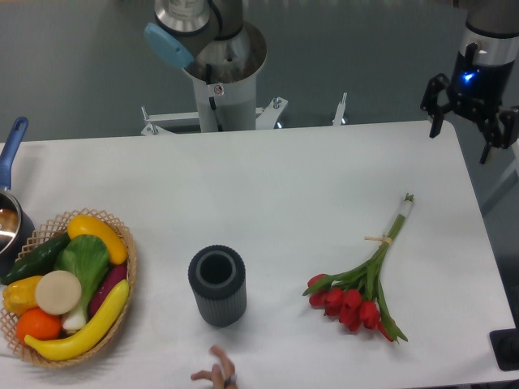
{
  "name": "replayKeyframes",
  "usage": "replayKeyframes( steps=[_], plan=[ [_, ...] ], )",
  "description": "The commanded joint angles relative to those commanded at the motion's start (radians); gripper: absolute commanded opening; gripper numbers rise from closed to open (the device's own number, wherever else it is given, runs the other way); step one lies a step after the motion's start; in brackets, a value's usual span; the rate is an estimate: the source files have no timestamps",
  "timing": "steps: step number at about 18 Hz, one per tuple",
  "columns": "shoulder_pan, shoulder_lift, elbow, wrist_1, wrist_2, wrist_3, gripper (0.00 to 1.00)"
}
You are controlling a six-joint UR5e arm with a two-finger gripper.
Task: Pick up the flowers from the table
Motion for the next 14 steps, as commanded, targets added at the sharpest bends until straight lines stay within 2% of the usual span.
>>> replayKeyframes(
  steps=[6, 8, 14],
  plan=[
    [-0.011, 0.0, -0.011, 0.002, -0.009, -0.031, 1.0],
    [-0.005, -0.003, -0.015, 0.003, -0.082, -0.136, 1.0],
    [-0.034, -0.008, -0.029, 0.011, -0.086, -0.329, 1.0]
  ],
)
